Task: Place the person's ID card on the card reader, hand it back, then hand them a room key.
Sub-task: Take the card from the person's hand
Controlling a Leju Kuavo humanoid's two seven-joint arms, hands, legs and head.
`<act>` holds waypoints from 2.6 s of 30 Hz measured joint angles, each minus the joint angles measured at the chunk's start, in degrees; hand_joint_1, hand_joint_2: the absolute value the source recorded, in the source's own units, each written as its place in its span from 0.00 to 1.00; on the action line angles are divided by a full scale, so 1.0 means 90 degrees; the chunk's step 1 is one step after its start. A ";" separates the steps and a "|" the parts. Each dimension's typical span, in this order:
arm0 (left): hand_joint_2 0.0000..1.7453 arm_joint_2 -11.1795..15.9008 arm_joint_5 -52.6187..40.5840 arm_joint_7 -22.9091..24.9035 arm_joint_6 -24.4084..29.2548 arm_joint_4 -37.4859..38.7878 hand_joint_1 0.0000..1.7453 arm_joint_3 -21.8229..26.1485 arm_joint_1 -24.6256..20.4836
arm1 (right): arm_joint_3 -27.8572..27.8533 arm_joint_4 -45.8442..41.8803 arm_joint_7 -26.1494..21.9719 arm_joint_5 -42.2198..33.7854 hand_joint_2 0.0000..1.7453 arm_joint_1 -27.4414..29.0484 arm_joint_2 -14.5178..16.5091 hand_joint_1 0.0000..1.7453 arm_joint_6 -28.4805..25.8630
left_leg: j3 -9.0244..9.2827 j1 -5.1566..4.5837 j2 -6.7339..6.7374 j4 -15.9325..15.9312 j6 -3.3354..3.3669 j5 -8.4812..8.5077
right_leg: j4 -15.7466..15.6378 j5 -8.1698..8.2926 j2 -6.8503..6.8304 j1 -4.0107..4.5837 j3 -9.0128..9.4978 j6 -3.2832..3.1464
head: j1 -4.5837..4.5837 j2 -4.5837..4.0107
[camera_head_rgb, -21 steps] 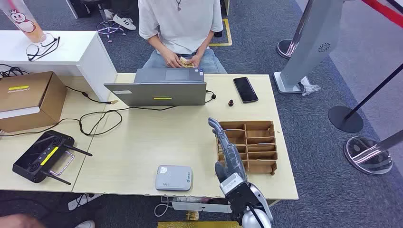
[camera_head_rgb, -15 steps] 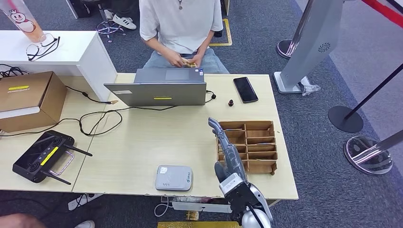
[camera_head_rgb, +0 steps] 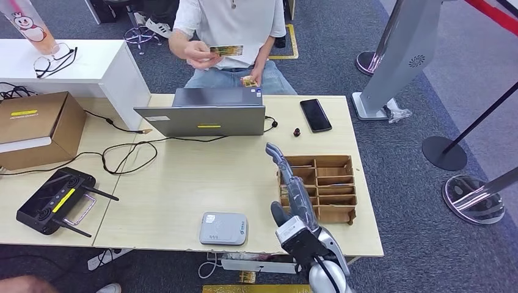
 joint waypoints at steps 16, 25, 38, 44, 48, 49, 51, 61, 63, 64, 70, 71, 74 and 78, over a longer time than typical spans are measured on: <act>0.00 -0.0017 -0.0165 0.0225 -0.0116 0.0000 0.00 -0.0062 -0.0185 | 0.0377 0.1051 0.0846 0.2712 0.00 -0.2468 -0.0017 0.00 -0.1216 | 0.0003 0.0000 0.0000 0.0001 -0.0007 0.0017 | 0.0000 0.0016 0.0001 0.0000 0.0001 -0.0008 | -0.0001 0.0000; 0.00 -0.0058 -0.0247 0.0304 -0.0126 0.0000 0.00 -0.0156 -0.0241 | 0.0693 0.1757 0.1614 0.4510 1.00 -0.3159 -0.0017 0.00 -0.1996 | 0.0001 0.0000 0.0000 0.0001 -0.0008 0.0016 | 0.0001 0.0015 0.0001 0.0000 0.0000 -0.0008 | 0.0000 0.0000; 0.00 -0.0063 -0.0220 0.0321 -0.0101 0.0000 0.00 -0.0221 -0.0253 | 0.1087 0.2777 0.2365 0.6023 1.00 -0.3756 0.0057 0.00 -0.2231 | 0.0001 0.0000 -0.0001 0.0001 -0.0007 0.0017 | 0.0001 0.0016 0.0001 0.0000 0.0000 -0.0008 | 0.0000 0.0000; 0.00 -0.0063 -0.0199 0.0319 -0.0094 0.0000 0.00 -0.0221 -0.0243 | 0.1174 0.2988 0.2467 0.6189 1.00 -0.3852 0.0120 0.00 -0.2225 | 0.0000 0.0000 -0.0001 0.0001 -0.0007 0.0017 | 0.0001 0.0016 0.0000 0.0000 0.0000 -0.0008 | 0.0000 0.0000; 0.00 -0.0063 -0.0181 0.0307 -0.0094 0.0000 0.00 -0.0221 -0.0238 | 0.1225 0.3101 0.2548 0.6318 1.00 -0.3915 0.0137 0.00 -0.2211 | 0.0000 0.0000 -0.0001 0.0001 -0.0007 0.0018 | 0.0001 0.0016 0.0000 0.0000 0.0001 -0.0008 | 0.0000 0.0000; 0.00 -0.0063 -0.0181 0.0302 -0.0094 0.0000 0.00 -0.0221 -0.0238 | 0.1237 0.3132 0.2580 0.6370 1.00 -0.3933 0.0138 0.00 -0.2205 | 0.0001 0.0000 -0.0001 0.0001 -0.0007 0.0018 | 0.0001 0.0016 0.0000 0.0000 0.0001 -0.0008 | 0.0000 0.0000; 0.00 -0.0063 -0.0181 0.0297 -0.0094 0.0000 0.00 -0.0221 -0.0238 | 0.1258 0.3191 0.2632 0.6434 1.00 -0.3959 0.0139 0.00 -0.2189 | 0.0001 0.0000 -0.0001 0.0001 -0.0006 0.0018 | 0.0001 0.0016 0.0000 0.0000 0.0001 -0.0008 | 0.0000 0.0000; 0.00 -0.0063 -0.0181 0.0297 -0.0097 0.0000 0.00 -0.0221 -0.0238 | 0.1297 0.3433 0.2716 0.6531 1.00 -0.4010 0.0210 0.00 -0.2015 | 0.0001 0.0001 -0.0001 0.0001 -0.0007 0.0018 | 0.0001 0.0016 0.0000 0.0000 0.0000 -0.0008 | -0.0001 0.0000; 0.00 -0.0063 -0.0181 0.0297 -0.0097 0.0000 0.00 -0.0221 -0.0238 | 0.1300 0.3461 0.2717 0.6531 1.00 -0.4016 0.0223 0.03 -0.1991 | 0.0001 0.0001 -0.0001 0.0001 -0.0006 0.0018 | 0.0001 0.0016 0.0000 0.0000 0.0001 -0.0008 | 0.0000 0.0000; 0.00 -0.0063 -0.0181 0.0297 -0.0097 0.0000 0.00 -0.0221 -0.0238 | 0.1301 0.3471 0.2717 0.6531 1.00 -0.4019 0.0226 0.27 -0.1980 | 0.0001 0.0001 -0.0001 0.0001 -0.0006 0.0018 | 0.0001 0.0016 0.0000 0.0000 0.0001 -0.0008 | 0.0000 0.0000; 0.00 -0.0063 -0.0181 0.0297 -0.0094 0.0000 0.00 -0.0221 -0.0238 | 0.1309 0.3527 0.2717 0.6530 1.00 -0.4049 0.0228 1.00 -0.1902 | 0.0001 0.0000 -0.0001 0.0001 -0.0006 0.0018 | 0.0001 0.0016 0.0000 0.0000 0.0001 -0.0008 | 0.0000 0.0000; 0.00 -0.0063 -0.0181 0.0297 -0.0093 0.0000 0.00 -0.0221 -0.0238 | 0.1311 0.3538 0.2717 0.6530 1.00 -0.4057 0.0228 1.00 -0.1889 | 0.0001 0.0000 -0.0001 0.0001 -0.0006 0.0018 | 0.0001 0.0016 0.0000 0.0000 0.0001 -0.0008 | 0.0000 0.0000; 0.00 -0.0063 -0.0181 0.0287 -0.0092 0.0000 0.00 -0.0221 -0.0238 | 0.1316 0.3562 0.2717 0.6526 1.00 -0.4069 0.0228 1.00 -0.1858 | 0.0000 0.0000 -0.0001 0.0001 -0.0006 0.0018 | 0.0001 0.0016 0.0000 0.0000 0.0001 -0.0008 | 0.0000 0.0000; 0.00 -0.0063 -0.0174 0.0279 -0.0092 0.0000 0.00 -0.0221 -0.0238 | 0.1322 0.3587 0.2709 0.6519 1.00 -0.4084 0.0231 1.00 -0.1854 | 0.0000 0.0000 -0.0001 0.0001 -0.0006 0.0018 | 0.0001 0.0016 0.0000 0.0000 0.0001 -0.0008 | 0.0000 0.0000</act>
